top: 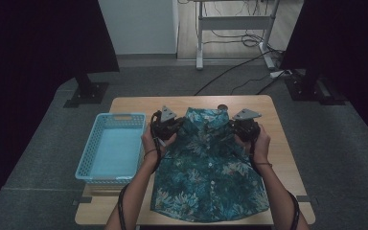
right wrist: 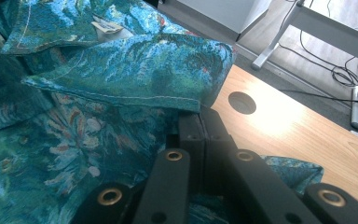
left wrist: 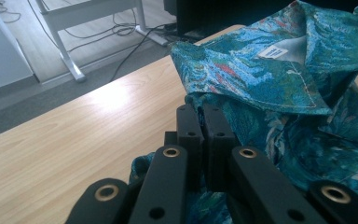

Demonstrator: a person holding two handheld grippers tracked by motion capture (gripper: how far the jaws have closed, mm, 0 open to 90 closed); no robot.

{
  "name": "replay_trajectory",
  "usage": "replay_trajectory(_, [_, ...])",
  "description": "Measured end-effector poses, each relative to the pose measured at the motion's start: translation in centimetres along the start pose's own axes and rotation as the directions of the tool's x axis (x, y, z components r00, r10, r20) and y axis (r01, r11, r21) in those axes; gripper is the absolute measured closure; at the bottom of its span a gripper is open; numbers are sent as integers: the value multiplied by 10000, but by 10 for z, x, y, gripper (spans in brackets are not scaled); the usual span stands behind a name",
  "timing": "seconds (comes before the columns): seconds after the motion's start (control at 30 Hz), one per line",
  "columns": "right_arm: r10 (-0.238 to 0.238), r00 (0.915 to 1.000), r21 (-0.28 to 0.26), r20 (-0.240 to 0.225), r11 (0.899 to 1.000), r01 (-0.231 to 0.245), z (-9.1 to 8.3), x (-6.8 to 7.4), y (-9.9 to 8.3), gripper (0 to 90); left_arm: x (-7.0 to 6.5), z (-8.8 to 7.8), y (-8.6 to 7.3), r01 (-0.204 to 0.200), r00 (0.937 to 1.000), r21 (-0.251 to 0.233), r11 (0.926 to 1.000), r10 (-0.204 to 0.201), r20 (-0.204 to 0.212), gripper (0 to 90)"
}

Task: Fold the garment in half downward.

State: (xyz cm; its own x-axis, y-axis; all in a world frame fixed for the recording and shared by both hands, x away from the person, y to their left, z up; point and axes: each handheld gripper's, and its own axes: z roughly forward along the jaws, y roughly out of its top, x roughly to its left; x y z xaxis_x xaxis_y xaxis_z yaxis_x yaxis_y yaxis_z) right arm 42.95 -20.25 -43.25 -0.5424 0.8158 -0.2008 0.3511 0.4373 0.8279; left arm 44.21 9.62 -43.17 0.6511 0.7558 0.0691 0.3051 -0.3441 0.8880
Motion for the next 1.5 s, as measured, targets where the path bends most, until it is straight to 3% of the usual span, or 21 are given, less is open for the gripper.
replay_trajectory(0.5, [-7,9999,-1,-132,10000,7,-11,12,-10,891,-10,-14,-16,-66,9998,-56,10000,67,186,867])
replay_trajectory(0.97, [-128,9994,-67,-335,9999,125,-34,36,-29,891,-32,-39,-41,-217,9993,7,9998,217,311,868])
replay_trajectory(1.2, [-8,9986,-28,-524,10000,7,-51,51,-51,891,-45,-49,-56,-371,9977,194,9991,360,579,868])
replay_trajectory(1.5, [136,9974,-17,-707,9999,-138,-53,52,-59,891,-49,-51,-58,-299,9966,299,9991,275,779,870])
